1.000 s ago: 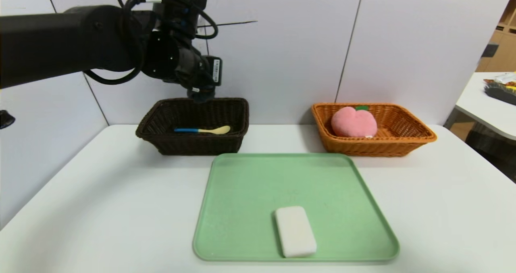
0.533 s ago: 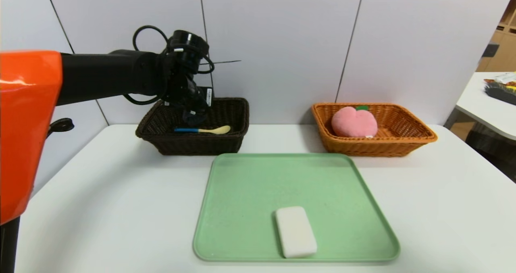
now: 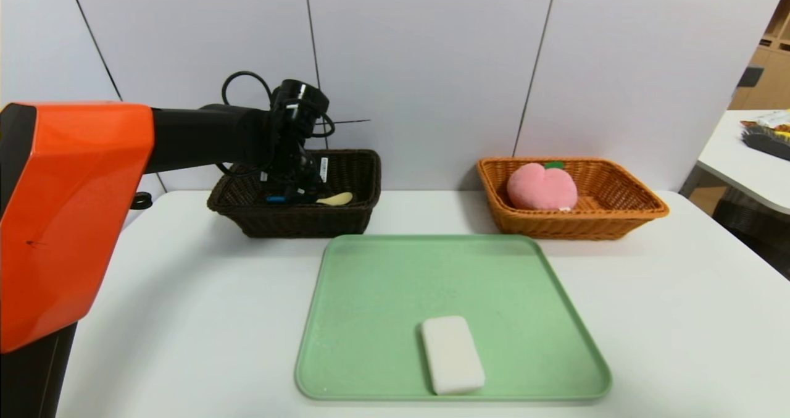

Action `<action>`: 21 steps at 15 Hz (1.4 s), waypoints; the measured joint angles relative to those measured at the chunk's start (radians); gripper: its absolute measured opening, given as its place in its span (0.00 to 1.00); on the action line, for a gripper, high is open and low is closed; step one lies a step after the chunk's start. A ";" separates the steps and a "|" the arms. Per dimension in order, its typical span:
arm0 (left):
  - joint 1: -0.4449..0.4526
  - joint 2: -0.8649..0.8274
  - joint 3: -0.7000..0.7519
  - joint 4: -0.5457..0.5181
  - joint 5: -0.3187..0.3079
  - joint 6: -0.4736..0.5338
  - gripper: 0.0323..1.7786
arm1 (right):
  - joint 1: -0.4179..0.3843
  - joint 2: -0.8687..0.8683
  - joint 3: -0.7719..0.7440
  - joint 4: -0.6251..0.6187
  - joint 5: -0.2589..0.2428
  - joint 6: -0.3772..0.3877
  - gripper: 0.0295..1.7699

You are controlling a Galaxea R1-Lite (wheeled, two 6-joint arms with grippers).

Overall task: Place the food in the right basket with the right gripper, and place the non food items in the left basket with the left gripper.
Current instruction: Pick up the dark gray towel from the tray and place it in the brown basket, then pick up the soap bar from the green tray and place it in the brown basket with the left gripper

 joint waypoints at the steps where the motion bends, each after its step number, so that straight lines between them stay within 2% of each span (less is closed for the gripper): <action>1: 0.002 0.005 -0.001 0.000 0.000 0.000 0.11 | 0.000 0.000 -0.001 0.000 0.000 -0.001 0.96; 3: 0.004 0.016 -0.001 -0.007 0.000 -0.001 0.11 | 0.000 0.001 -0.002 0.000 0.000 -0.001 0.96; 4: 0.008 0.019 -0.001 -0.012 0.000 -0.001 0.15 | 0.000 0.001 -0.002 0.000 0.000 0.000 0.96; 6: 0.013 0.025 -0.001 -0.018 0.003 0.000 0.34 | 0.000 0.001 -0.002 0.000 0.001 0.000 0.96; 9: 0.011 0.025 -0.001 -0.038 0.003 0.003 0.54 | 0.000 0.001 0.000 0.000 0.001 0.000 0.96; 12: 0.013 0.018 -0.001 -0.039 0.004 0.005 0.67 | 0.000 0.001 0.001 0.000 0.003 0.001 0.96; 16: 0.007 -0.024 -0.001 -0.027 0.005 0.007 0.79 | 0.000 0.000 0.001 0.000 0.002 0.002 0.96; 18: -0.056 -0.116 -0.001 0.029 0.004 0.007 0.82 | 0.000 -0.001 0.002 0.000 0.005 0.005 0.96; 21: -0.240 -0.250 0.000 0.167 0.022 -0.070 0.87 | 0.000 0.000 0.003 -0.009 0.008 0.003 0.96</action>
